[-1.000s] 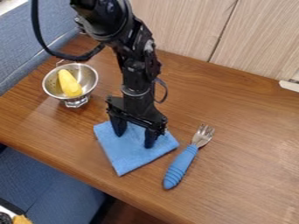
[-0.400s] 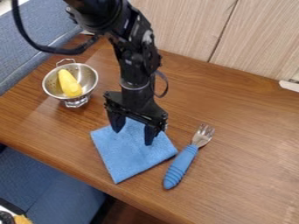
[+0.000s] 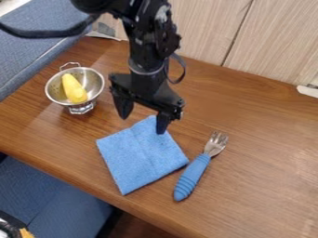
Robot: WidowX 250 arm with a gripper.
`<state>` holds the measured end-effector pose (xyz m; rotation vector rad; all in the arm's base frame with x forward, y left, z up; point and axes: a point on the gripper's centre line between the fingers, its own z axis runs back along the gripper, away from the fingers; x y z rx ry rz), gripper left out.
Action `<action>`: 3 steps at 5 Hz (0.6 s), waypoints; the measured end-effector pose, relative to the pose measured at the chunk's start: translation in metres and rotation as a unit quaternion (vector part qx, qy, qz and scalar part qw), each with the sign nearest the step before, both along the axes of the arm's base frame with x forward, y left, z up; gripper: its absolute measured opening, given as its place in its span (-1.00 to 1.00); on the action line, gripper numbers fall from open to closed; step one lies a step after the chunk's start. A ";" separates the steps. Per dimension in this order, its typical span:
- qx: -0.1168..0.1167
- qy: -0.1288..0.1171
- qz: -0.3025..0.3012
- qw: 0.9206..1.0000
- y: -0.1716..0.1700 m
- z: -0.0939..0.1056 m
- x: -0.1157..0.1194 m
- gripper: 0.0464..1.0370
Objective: Move the napkin to the left side of the blue fork
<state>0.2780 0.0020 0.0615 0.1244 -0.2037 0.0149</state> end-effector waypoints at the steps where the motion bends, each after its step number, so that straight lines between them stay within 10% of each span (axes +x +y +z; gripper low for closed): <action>1: 0.001 0.004 0.006 1.000 0.000 0.000 -0.002 0.92; 3: 0.001 0.004 0.007 1.000 0.000 0.001 -0.002 0.92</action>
